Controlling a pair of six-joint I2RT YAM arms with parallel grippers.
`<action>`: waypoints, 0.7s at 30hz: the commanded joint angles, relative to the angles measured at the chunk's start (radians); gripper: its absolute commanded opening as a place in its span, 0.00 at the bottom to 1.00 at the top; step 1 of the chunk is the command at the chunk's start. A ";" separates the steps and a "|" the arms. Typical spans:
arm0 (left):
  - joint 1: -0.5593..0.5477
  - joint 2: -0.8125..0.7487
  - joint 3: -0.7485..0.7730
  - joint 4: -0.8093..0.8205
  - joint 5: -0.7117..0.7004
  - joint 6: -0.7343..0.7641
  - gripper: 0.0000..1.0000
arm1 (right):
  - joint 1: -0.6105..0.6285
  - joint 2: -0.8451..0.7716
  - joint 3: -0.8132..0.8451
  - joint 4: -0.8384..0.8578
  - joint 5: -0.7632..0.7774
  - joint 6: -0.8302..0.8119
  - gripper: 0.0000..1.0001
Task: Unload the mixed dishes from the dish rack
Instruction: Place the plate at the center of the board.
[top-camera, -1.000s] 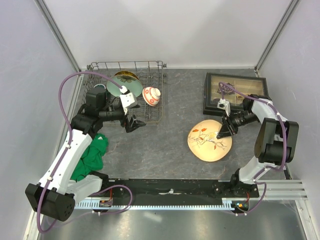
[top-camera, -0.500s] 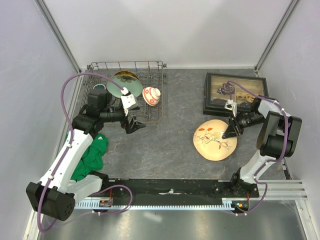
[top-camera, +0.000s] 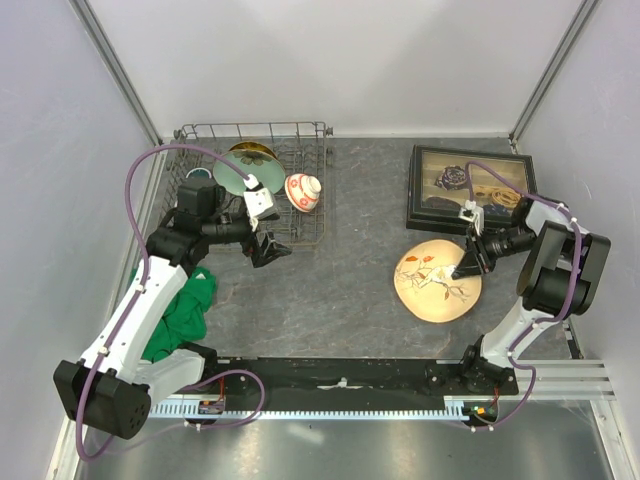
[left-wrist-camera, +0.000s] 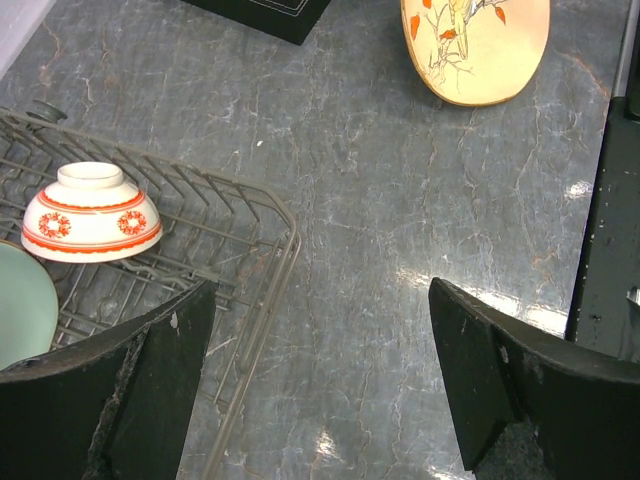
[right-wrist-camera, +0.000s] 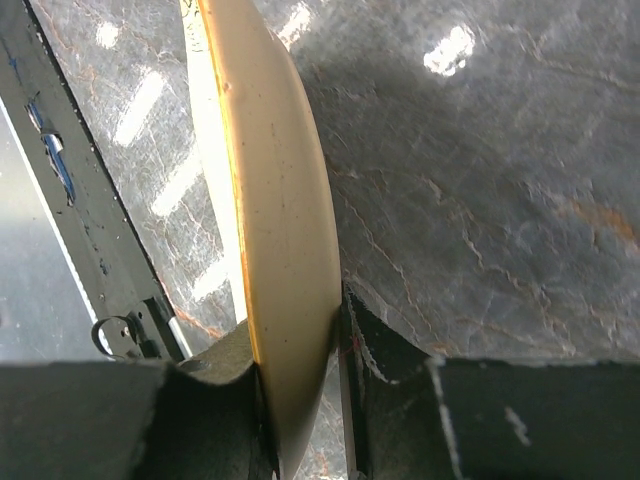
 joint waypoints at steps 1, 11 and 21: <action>-0.006 -0.002 -0.006 0.016 0.000 0.035 0.94 | -0.028 0.015 0.037 -0.170 -0.050 -0.016 0.00; -0.004 -0.005 -0.011 0.018 -0.004 0.038 0.94 | -0.039 0.047 0.018 -0.165 0.001 -0.021 0.02; -0.006 -0.002 -0.019 0.022 0.002 0.040 0.94 | -0.072 0.070 -0.029 -0.121 0.039 -0.026 0.15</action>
